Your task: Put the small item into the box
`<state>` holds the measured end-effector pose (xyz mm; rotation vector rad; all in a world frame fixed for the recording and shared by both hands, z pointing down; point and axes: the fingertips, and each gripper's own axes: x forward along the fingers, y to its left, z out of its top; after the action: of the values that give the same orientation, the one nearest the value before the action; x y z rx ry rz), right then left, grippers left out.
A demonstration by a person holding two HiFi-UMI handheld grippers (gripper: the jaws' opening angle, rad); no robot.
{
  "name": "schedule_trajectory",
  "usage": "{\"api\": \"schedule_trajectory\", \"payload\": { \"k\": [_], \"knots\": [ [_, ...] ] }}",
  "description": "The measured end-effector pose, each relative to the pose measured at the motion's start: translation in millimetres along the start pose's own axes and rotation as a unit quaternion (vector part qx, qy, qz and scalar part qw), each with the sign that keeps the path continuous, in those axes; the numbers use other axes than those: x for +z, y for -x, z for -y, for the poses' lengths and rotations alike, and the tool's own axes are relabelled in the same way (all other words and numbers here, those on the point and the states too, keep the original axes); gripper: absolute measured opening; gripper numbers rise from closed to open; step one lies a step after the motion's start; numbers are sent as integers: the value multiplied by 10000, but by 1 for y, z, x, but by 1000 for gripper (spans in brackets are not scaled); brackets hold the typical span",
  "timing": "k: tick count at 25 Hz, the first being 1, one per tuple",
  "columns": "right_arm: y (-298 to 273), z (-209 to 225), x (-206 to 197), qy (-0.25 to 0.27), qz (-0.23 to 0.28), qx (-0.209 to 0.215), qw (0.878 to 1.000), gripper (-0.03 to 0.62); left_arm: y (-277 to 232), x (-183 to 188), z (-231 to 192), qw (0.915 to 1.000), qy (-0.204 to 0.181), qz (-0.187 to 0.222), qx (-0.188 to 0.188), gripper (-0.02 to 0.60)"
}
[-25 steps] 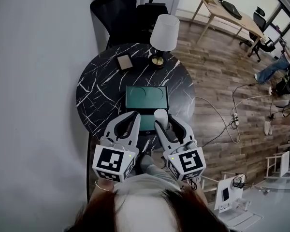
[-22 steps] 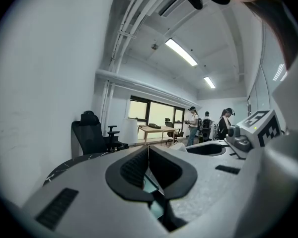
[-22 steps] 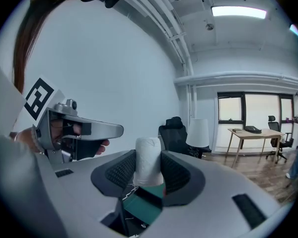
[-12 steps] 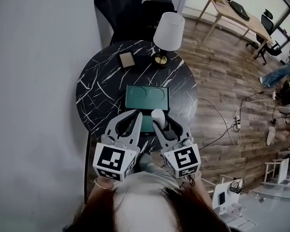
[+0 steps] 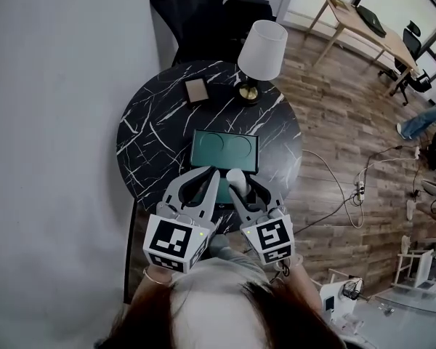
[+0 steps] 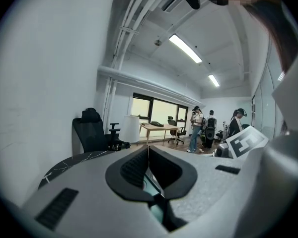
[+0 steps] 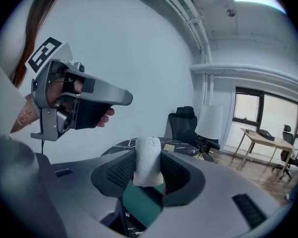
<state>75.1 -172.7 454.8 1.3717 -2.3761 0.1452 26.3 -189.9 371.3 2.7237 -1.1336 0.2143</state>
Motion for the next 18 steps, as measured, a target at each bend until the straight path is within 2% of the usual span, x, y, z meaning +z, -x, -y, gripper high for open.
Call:
{"api": "schedule_trajectory", "payload": {
  "k": [18],
  "knots": [
    [-37,6,-51,454,-761,433,9951,176,-22,1,-5,9999,-54,-95,109,9]
  ]
}}
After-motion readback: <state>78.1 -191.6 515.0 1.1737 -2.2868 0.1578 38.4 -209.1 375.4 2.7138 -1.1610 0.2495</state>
